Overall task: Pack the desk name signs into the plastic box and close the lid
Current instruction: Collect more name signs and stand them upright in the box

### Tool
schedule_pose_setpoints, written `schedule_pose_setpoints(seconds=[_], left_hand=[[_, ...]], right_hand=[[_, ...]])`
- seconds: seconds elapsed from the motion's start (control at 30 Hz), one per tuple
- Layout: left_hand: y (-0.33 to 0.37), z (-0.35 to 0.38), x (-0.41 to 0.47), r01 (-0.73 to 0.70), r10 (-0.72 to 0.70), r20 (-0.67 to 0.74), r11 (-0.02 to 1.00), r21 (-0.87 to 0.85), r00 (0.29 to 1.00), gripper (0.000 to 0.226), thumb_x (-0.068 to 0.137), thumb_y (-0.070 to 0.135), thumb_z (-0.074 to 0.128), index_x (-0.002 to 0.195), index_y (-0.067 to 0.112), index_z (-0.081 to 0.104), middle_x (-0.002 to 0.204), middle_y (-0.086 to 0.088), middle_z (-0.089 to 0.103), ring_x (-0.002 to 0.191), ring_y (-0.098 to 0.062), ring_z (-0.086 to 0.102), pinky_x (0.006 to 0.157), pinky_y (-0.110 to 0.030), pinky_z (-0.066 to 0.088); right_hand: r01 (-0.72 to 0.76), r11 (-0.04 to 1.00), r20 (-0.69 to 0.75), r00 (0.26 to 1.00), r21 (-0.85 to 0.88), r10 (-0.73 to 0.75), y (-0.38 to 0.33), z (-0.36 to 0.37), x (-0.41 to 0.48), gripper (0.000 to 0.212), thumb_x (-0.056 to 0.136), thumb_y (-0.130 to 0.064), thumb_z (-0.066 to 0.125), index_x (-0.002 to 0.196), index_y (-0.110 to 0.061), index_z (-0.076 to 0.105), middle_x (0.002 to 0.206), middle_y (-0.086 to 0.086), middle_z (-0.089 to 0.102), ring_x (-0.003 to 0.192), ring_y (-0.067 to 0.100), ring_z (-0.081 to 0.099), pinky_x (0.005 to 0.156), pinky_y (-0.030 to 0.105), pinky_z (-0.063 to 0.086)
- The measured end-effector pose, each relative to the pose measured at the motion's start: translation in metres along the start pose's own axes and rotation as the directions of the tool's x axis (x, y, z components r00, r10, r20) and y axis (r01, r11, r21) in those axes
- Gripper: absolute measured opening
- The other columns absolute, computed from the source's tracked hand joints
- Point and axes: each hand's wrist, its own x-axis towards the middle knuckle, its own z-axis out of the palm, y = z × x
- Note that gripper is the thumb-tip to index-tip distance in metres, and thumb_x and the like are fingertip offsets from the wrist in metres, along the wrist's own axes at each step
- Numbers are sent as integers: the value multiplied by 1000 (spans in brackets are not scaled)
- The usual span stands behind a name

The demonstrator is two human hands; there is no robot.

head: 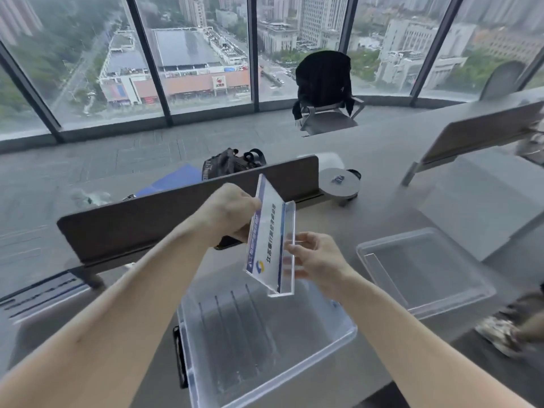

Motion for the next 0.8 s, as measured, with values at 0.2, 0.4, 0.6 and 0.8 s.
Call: schedule_pose_setpoints(seconds=[0.2,0.4,0.6,0.8], left_hand=[[-28,37,37,111,-120,178,992,62,977,29,95,-1,47,86,0,75,68,-5,79,55,-23,76,54,-33,64],[-79,78,58,215,-227,248,974,73,942,34,99,-1,43,81,8,71,70,-1,78,67,-23,79,61,-35,65],[-135,109,73,399,-399,140,916,30,906,27,99,5,45,97,-7,68,80,1,78,69,-23,80,68,-40,66],[-186,151,90,497,-501,75,865,63,862,22,98,7,50,77,4,52,79,-16,77,65,-27,78,73,-55,63]], right_hand=[[-96,977,-71,994,-189,84,46,-23,34,8,95,-4,61,99,-8,67,98,15,73,74,24,71,72,51,63],[-184,890,-47,982,-417,180,93,-37,68,17,90,-8,61,92,-22,71,100,5,76,84,23,76,65,45,65],[-194,787,51,960,-585,274,151,-36,114,26,90,-14,58,114,-21,66,106,-4,73,92,18,73,79,42,63],[-282,749,105,900,-599,423,213,-29,144,42,76,-18,50,117,-15,58,111,5,69,96,30,71,85,51,60]])
